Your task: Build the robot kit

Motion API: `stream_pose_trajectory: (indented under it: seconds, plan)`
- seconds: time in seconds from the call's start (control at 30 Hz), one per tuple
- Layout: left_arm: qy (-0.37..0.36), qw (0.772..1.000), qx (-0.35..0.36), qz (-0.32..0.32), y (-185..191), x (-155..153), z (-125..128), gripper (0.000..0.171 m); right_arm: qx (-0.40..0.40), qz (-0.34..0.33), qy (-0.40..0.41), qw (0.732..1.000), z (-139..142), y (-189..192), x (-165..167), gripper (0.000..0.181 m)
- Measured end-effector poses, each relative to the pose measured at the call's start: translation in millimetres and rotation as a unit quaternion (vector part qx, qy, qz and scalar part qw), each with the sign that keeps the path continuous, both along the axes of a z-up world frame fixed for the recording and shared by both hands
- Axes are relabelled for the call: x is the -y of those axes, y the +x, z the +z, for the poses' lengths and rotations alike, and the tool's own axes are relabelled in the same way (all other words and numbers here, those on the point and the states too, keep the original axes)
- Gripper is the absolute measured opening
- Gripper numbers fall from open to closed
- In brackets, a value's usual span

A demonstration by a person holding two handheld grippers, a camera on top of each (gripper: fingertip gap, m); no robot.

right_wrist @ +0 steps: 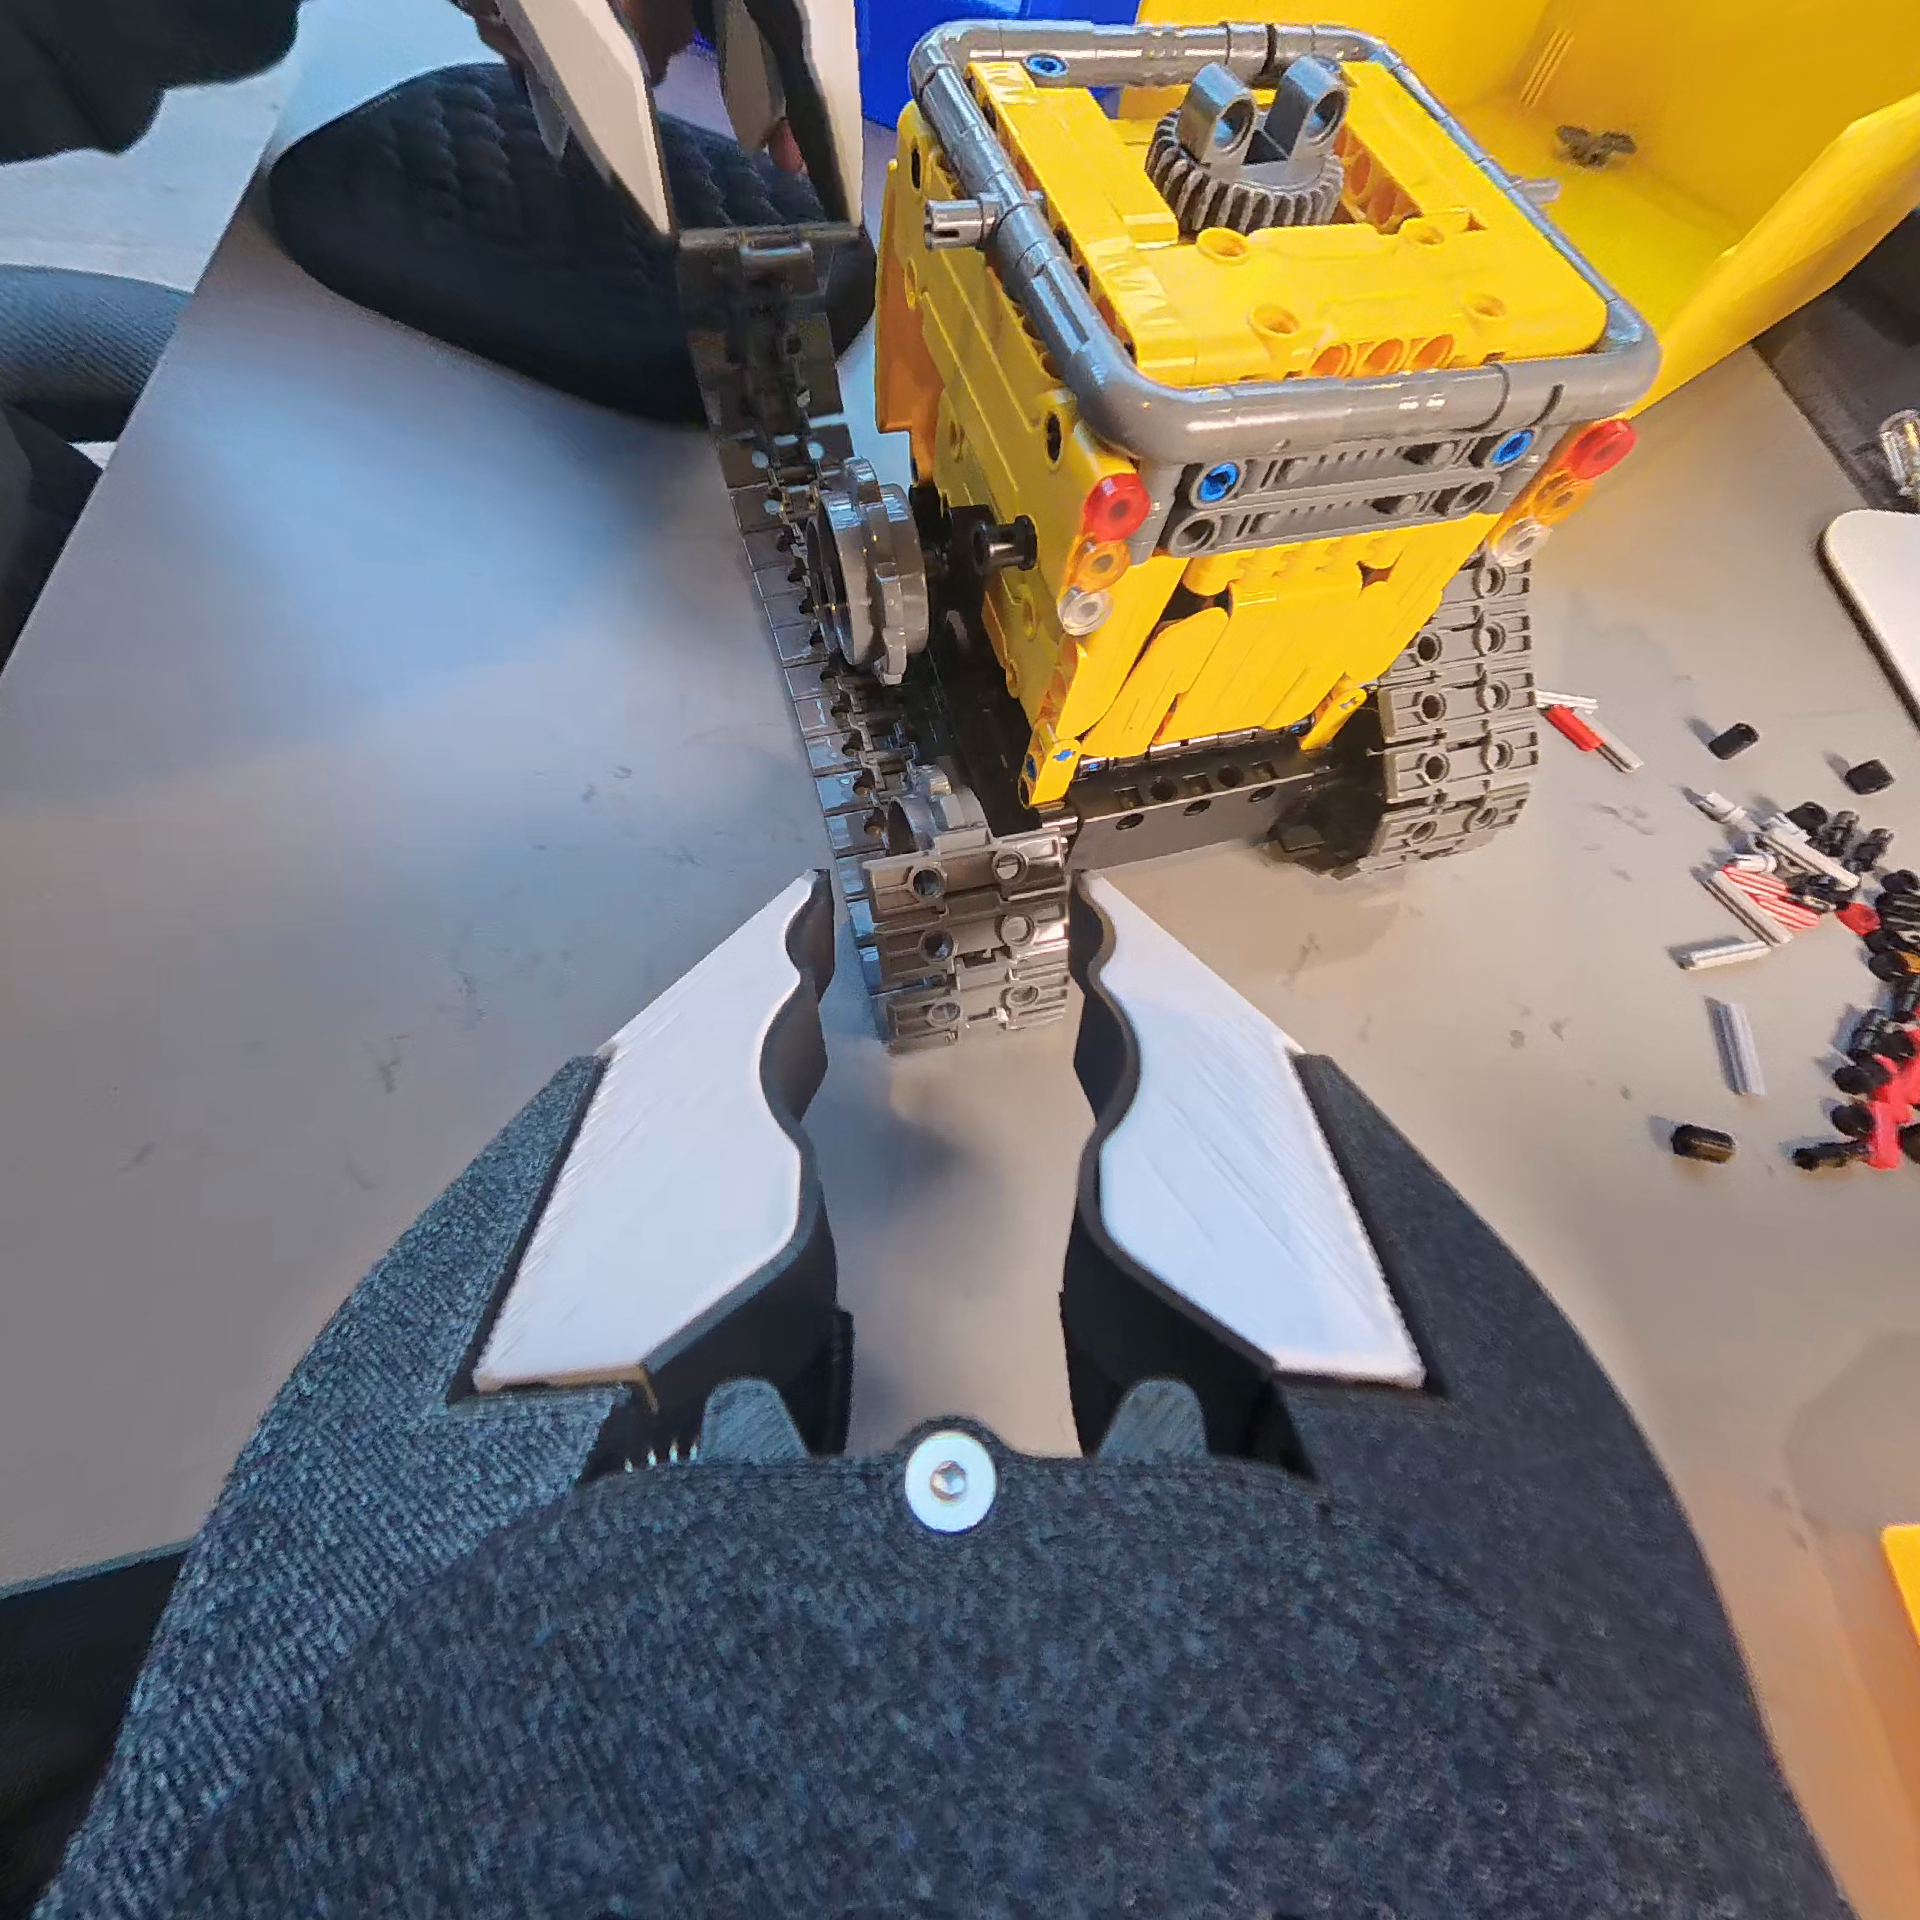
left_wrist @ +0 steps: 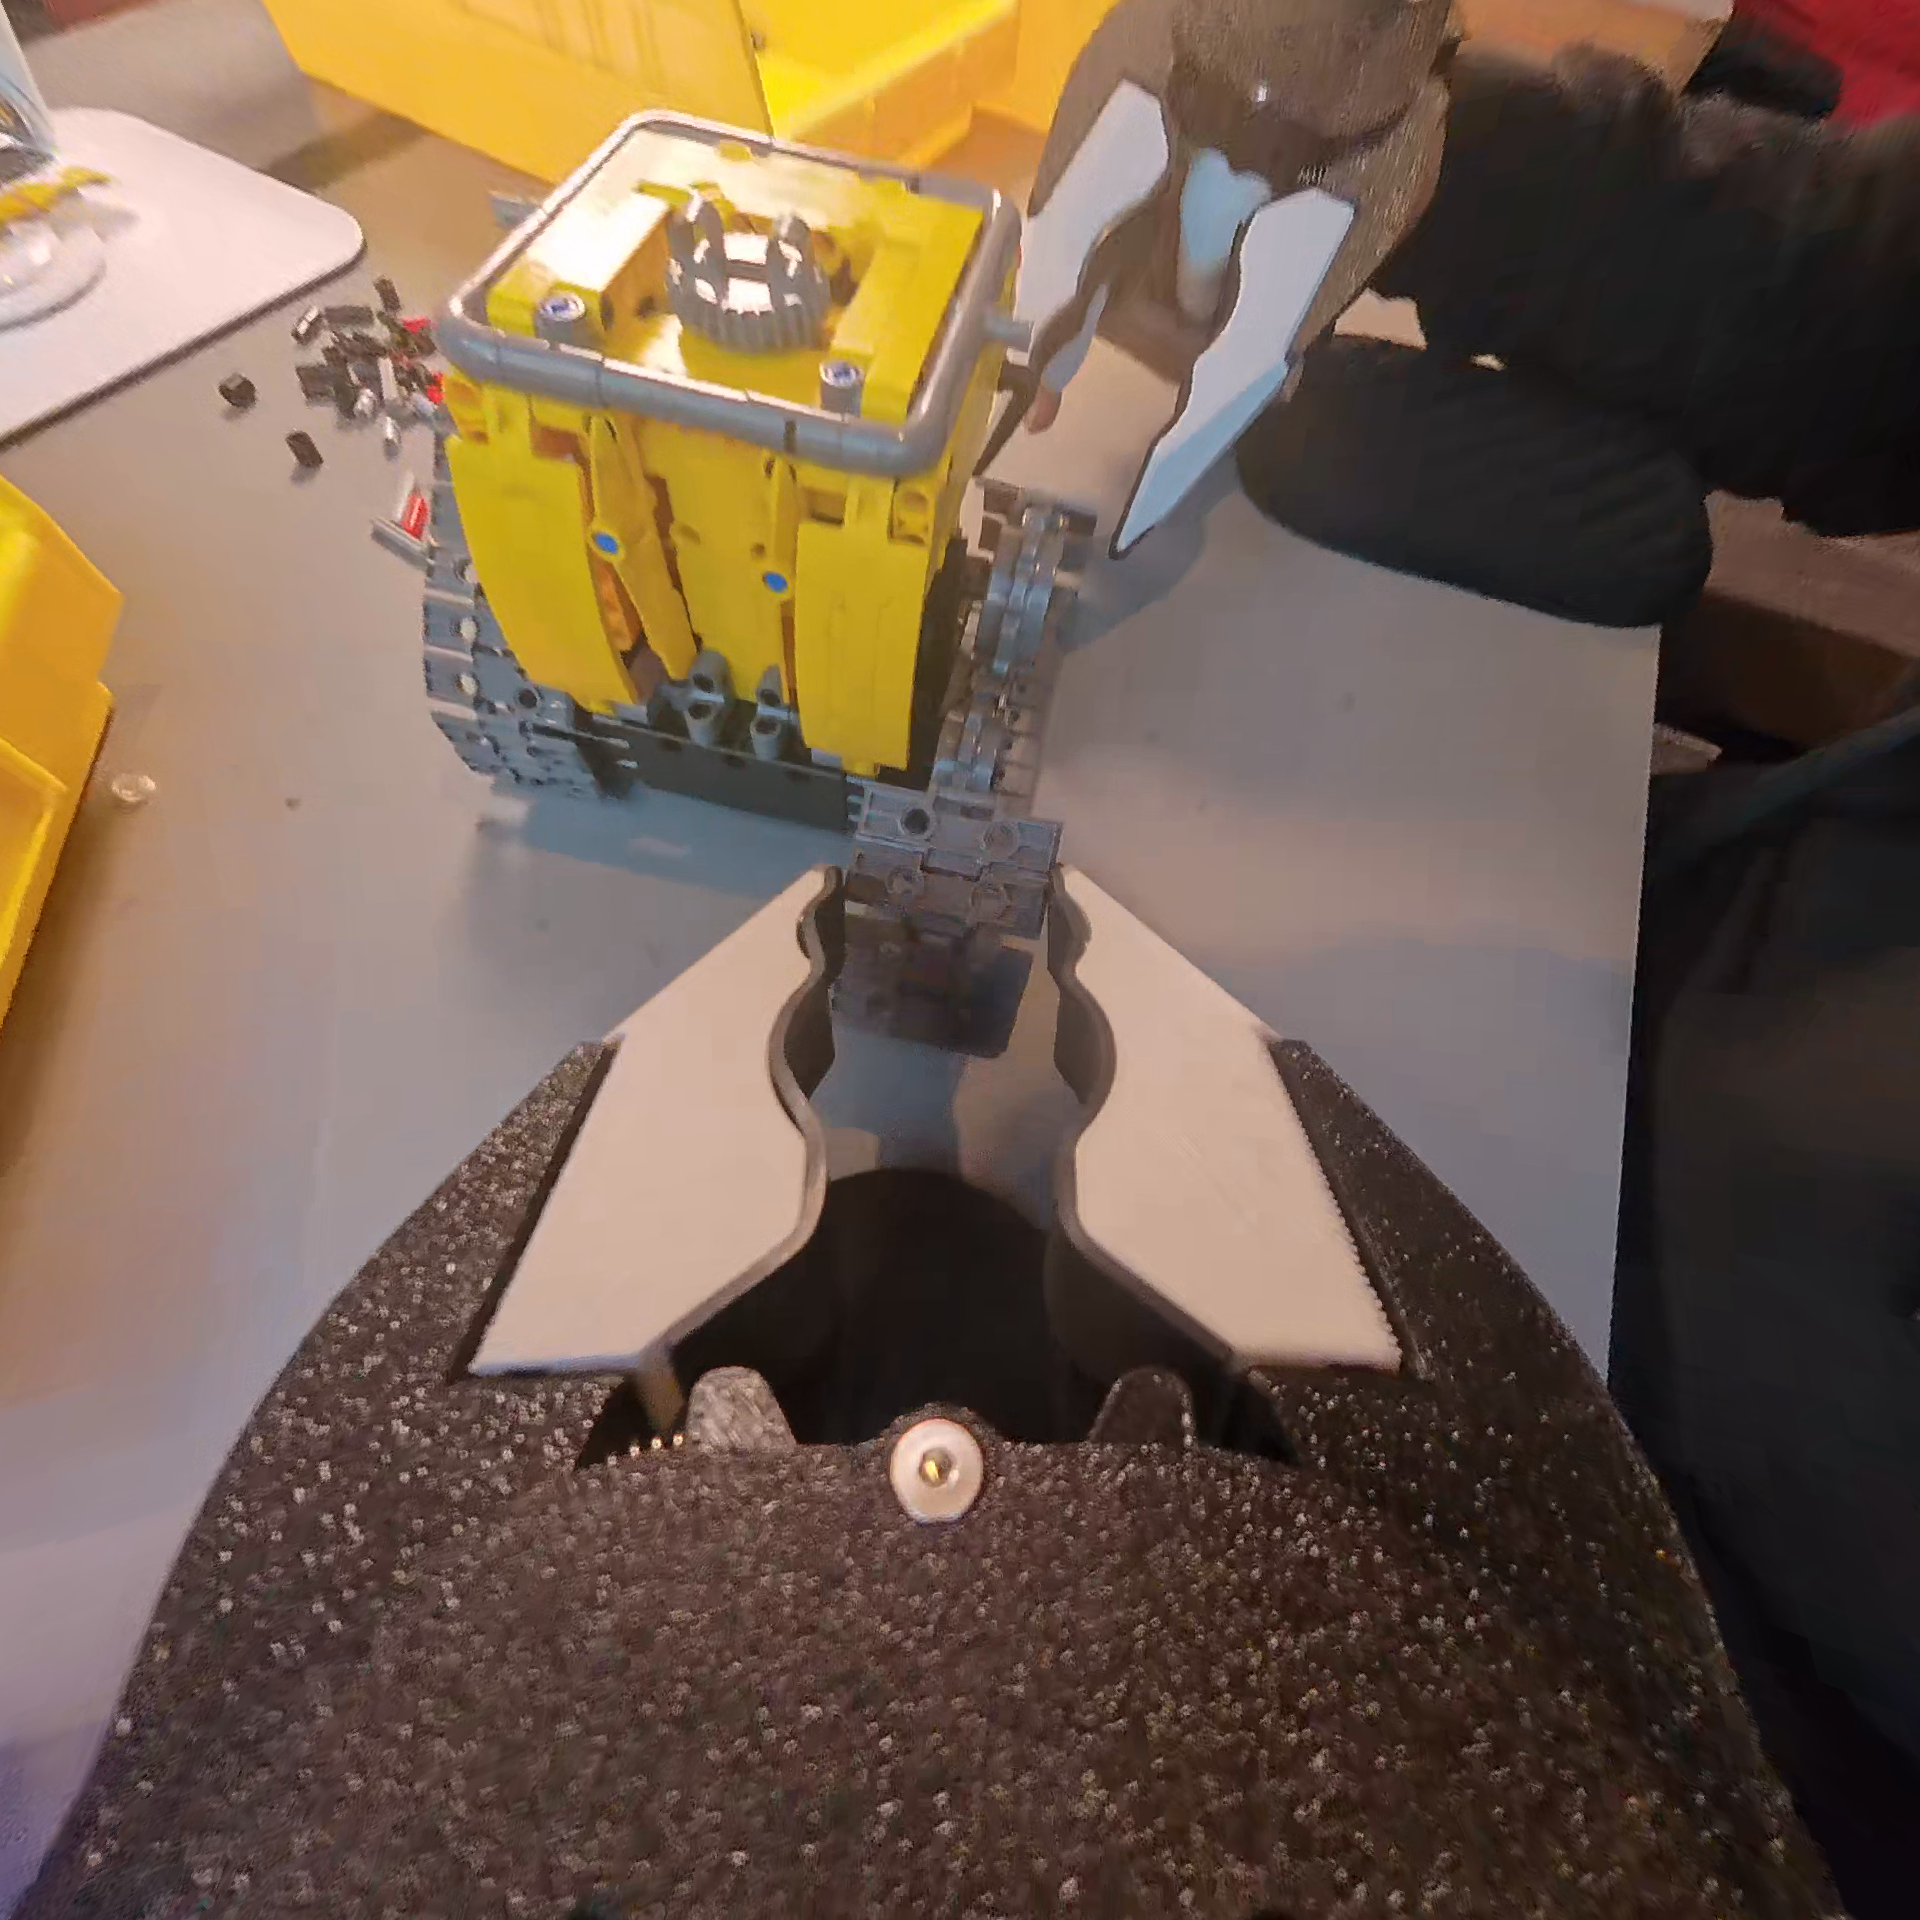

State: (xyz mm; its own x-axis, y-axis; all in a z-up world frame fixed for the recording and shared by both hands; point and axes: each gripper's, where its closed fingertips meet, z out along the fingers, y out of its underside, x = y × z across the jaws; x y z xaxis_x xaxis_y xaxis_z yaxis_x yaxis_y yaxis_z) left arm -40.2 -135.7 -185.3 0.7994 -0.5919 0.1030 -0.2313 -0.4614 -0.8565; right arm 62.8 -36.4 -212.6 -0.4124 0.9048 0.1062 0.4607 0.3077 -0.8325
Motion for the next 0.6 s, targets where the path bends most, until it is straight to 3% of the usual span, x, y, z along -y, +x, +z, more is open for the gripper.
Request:
stream_pose_trajectory:
  seconds: [0.27,0.4,0.6]
  plan:
    - [0.055,0.998,0.012,-0.017,35,-21,25,0.038,-0.005,-0.003,-0.004,1.000,-1,-4,1,0.043]
    - [0.068,0.997,-0.004,-0.030,52,-28,28,0.038,-0.010,-0.012,-0.010,1.000,-2,-5,-2,0.043]
    - [0.097,0.995,-0.032,0.008,65,-40,24,0.038,-0.015,-0.012,-0.027,0.999,-2,-7,0,0.042]
